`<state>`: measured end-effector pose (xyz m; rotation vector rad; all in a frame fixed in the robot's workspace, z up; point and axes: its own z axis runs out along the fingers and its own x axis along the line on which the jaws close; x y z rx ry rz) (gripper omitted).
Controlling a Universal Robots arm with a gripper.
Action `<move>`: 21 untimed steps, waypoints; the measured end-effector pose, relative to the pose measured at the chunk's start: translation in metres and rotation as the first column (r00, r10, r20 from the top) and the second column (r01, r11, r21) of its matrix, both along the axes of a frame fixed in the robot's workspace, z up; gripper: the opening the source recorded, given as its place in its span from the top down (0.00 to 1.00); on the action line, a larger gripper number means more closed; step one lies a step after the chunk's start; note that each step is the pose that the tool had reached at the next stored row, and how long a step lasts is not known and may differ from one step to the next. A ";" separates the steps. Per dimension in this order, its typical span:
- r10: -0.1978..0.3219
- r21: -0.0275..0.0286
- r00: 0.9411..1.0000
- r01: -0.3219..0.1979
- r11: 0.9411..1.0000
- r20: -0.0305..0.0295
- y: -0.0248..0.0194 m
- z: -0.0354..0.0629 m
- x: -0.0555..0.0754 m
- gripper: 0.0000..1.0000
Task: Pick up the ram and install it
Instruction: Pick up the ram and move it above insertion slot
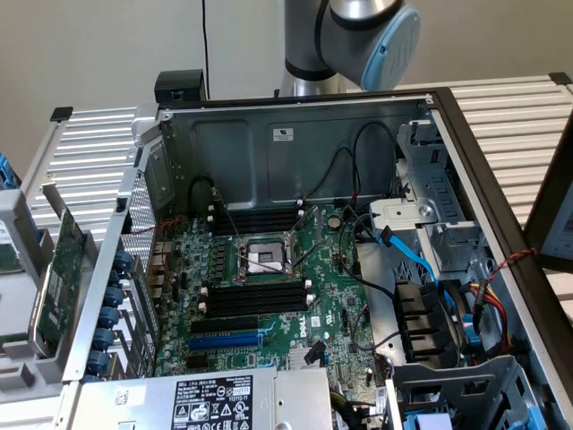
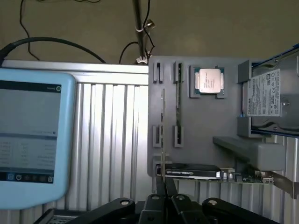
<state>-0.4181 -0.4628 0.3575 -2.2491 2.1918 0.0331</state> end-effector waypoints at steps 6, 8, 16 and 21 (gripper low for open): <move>0.000 0.000 1.000 0.000 1.000 -0.002 0.0000 0.0261 0.023 0.88; 0.000 0.000 1.000 0.000 1.000 -0.003 0.0000 0.0339 0.031 0.88; 0.000 0.000 1.000 0.000 1.000 -0.014 0.0000 0.0628 0.060 0.88; 0.001 0.000 1.000 -0.001 1.000 -0.025 0.0000 0.0774 0.076 0.88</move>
